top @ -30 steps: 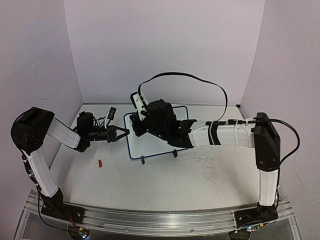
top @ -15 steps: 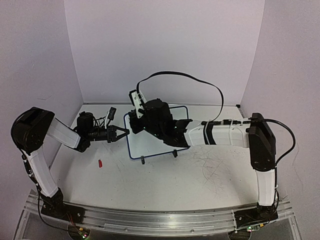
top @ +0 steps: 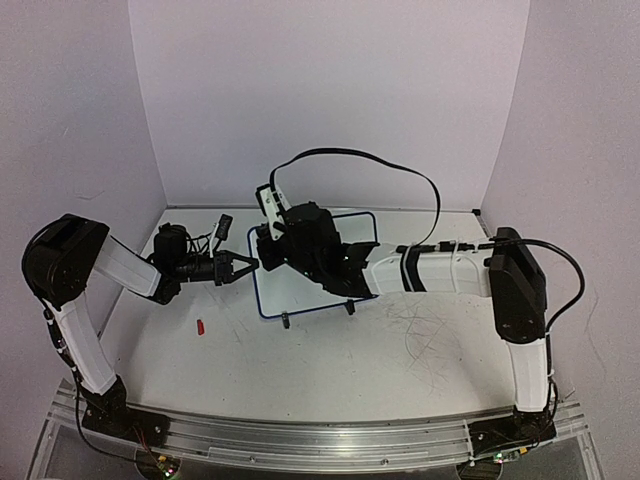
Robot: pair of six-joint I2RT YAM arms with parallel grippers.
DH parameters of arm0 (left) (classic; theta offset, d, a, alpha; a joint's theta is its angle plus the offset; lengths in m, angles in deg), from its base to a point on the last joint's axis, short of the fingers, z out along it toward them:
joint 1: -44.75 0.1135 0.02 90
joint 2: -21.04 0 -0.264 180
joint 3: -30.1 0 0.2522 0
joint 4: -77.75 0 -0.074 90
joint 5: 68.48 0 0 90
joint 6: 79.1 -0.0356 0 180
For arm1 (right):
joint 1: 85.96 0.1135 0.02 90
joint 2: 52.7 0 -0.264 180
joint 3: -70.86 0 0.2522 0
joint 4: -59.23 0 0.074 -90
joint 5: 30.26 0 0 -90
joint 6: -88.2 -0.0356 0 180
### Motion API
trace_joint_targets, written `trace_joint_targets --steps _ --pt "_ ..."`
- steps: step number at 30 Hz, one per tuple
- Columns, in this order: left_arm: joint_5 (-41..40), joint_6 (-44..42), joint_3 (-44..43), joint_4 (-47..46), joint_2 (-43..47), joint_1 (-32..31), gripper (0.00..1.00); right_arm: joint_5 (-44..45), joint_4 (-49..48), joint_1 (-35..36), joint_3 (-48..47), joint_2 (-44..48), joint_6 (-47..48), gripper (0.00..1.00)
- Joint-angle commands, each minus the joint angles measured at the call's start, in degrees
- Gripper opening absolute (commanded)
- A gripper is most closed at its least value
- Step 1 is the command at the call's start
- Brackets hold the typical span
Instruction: Write a sentence on the whiteboard
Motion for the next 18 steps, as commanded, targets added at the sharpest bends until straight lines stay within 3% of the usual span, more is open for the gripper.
trace_joint_targets --steps 1,18 --pt "-1.7 -1.5 0.8 -2.7 -0.2 0.2 0.00 2.6 -2.5 0.4 -2.8 -1.1 0.6 0.00" --pt "-2.9 -1.1 0.8 -2.4 -0.4 0.2 0.00 -0.8 -5.7 1.2 3.0 4.7 -0.9 0.00"
